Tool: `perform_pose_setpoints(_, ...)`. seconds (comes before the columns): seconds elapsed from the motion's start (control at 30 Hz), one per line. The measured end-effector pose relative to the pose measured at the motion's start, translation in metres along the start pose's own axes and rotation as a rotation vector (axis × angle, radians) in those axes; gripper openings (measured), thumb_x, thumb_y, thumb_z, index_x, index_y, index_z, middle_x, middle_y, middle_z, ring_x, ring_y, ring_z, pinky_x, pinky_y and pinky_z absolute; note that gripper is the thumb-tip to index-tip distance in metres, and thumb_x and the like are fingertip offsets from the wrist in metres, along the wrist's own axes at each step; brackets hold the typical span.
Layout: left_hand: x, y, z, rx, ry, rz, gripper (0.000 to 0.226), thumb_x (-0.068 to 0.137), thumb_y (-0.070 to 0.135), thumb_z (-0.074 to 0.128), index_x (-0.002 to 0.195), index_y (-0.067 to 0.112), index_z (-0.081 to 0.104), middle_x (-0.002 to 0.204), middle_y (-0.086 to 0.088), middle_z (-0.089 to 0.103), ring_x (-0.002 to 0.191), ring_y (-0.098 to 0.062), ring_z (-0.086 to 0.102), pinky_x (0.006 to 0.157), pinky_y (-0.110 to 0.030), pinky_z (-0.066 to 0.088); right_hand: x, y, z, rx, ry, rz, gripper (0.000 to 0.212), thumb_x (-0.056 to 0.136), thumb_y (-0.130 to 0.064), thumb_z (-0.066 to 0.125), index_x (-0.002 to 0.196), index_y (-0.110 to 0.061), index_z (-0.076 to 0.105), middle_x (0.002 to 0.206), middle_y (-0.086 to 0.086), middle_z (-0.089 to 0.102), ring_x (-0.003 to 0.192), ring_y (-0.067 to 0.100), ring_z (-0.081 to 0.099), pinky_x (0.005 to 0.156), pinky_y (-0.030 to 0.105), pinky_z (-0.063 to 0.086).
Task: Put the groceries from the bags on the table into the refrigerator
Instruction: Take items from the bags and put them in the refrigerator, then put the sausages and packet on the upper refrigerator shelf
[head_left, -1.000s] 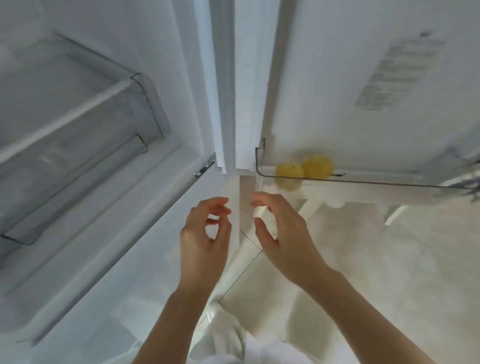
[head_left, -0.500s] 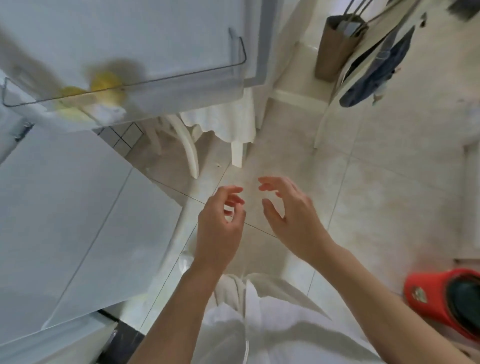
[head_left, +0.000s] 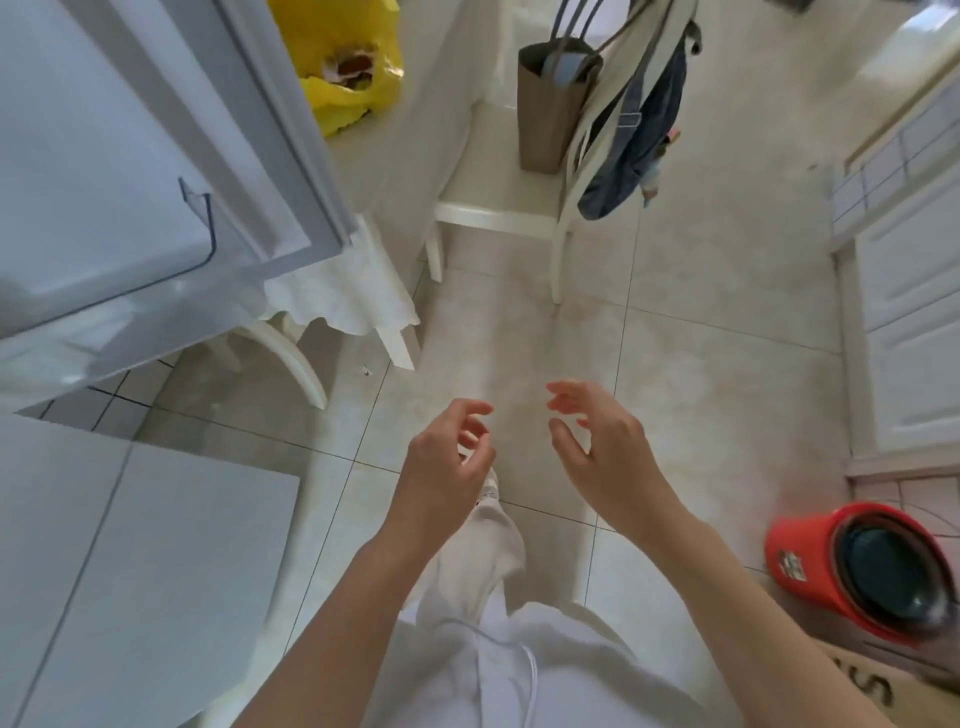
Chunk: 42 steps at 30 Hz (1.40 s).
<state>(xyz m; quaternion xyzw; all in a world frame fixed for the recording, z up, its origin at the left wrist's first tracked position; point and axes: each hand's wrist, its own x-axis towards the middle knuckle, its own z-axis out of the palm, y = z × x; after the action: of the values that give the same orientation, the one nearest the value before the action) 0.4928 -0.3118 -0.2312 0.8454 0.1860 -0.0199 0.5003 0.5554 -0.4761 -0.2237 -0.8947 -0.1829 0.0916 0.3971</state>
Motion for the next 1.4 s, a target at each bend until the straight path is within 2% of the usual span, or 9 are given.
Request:
perform_pose_setpoints(0.17,0.081,0.012,0.001,0.008,-0.037,-0.047,0.022,0.091,0.013,0.057,0.111,0.022,0.06,0.089,0.008,0.065,0.08,-0.004,0.059,0.068,-0.011,0.046,0.076,0.011,-0.015,-0.022,-0.04,0.024,0.03,0.091,-0.012,0.057,0.12,-0.017,0.057,0.106,-0.005,0.063,0.098,-0.002,0.056,0.084,0.007,0.039)
perform_pose_setpoints(0.43,0.203,0.043,-0.011,0.078,-0.074,-0.039,0.025,0.092,0.017,0.057,0.115,0.023,0.059,0.09,0.007,0.065,0.076,-0.003,0.06,0.068,-0.015,0.048,0.222,-0.001,-0.032,-0.058,-0.061,-0.053,0.027,0.092,-0.009,0.057,0.119,-0.008,0.058,0.108,0.002,0.063,0.096,0.007,0.059,0.08,-0.001,0.037)
perform_pose_setpoints(0.53,0.238,0.048,-0.016,0.071,-0.054,-0.045,0.025,0.092,0.018,0.056,0.116,0.023,0.059,0.09,0.009,0.064,0.077,-0.002,0.061,0.07,-0.018,0.051,0.264,-0.004,-0.031,-0.059,-0.107,-0.085,0.027,0.093,-0.01,0.057,0.12,-0.008,0.057,0.109,0.003,0.063,0.098,0.008,0.059,0.081,0.002,0.038)
perform_pose_setpoints(0.7,0.302,0.054,-0.017,0.082,-0.002,-0.112,0.027,0.092,0.021,0.055,0.118,0.025,0.057,0.092,0.01,0.063,0.074,0.0,0.06,0.069,-0.017,0.049,0.342,0.003,-0.03,-0.076,-0.191,-0.165,0.028,0.094,-0.013,0.056,0.122,-0.012,0.056,0.111,-0.001,0.061,0.099,0.007,0.058,0.089,0.018,0.045)
perform_pose_setpoints(0.83,0.364,0.066,-0.012,0.083,0.038,-0.228,0.032,0.093,0.023,0.053,0.125,0.024,0.053,0.1,0.008,0.062,0.082,-0.008,0.064,0.077,-0.029,0.054,0.413,0.016,-0.029,-0.109,-0.294,-0.223,0.028,0.095,-0.017,0.055,0.123,-0.016,0.055,0.113,-0.005,0.06,0.102,0.005,0.058,0.091,0.022,0.048)
perform_pose_setpoints(0.93,0.416,0.077,-0.013,0.088,0.113,-0.317,0.034,0.093,0.022,0.054,0.127,0.021,0.052,0.104,0.006,0.063,0.088,-0.012,0.062,0.079,-0.025,0.049,0.472,0.023,-0.03,-0.131,-0.375,-0.29,0.027,0.094,-0.018,0.056,0.121,-0.017,0.056,0.111,-0.005,0.06,0.1,0.007,0.059,0.089,0.026,0.05)
perform_pose_setpoints(1.1,0.478,0.095,-0.026,0.058,0.222,-0.428,0.031,0.091,0.02,0.054,0.122,0.02,0.056,0.098,0.007,0.061,0.095,-0.014,0.059,0.081,-0.025,0.046,0.572,0.025,-0.04,-0.093,-0.425,-0.284,0.025,0.091,-0.012,0.058,0.116,-0.012,0.059,0.104,0.0,0.063,0.092,0.011,0.058,0.083,0.023,0.046)
perform_pose_setpoints(1.27,0.511,0.089,-0.045,0.065,0.334,-0.539,0.025,0.091,0.019,0.055,0.116,0.019,0.059,0.097,0.007,0.062,0.091,-0.016,0.06,0.078,-0.025,0.044,0.637,0.009,-0.023,-0.092,-0.521,-0.356,0.027,0.091,-0.012,0.057,0.118,-0.012,0.058,0.107,0.001,0.063,0.097,0.018,0.06,0.084,0.028,0.046)
perform_pose_setpoints(1.4,0.536,0.077,-0.069,0.03,0.406,-0.638,0.027,0.09,0.016,0.054,0.116,0.016,0.059,0.1,0.003,0.062,0.093,-0.018,0.06,0.078,-0.026,0.043,0.674,-0.008,0.001,-0.107,-0.609,-0.402,0.028,0.093,-0.015,0.056,0.121,-0.013,0.056,0.11,0.001,0.061,0.101,0.018,0.06,0.084,0.024,0.043)
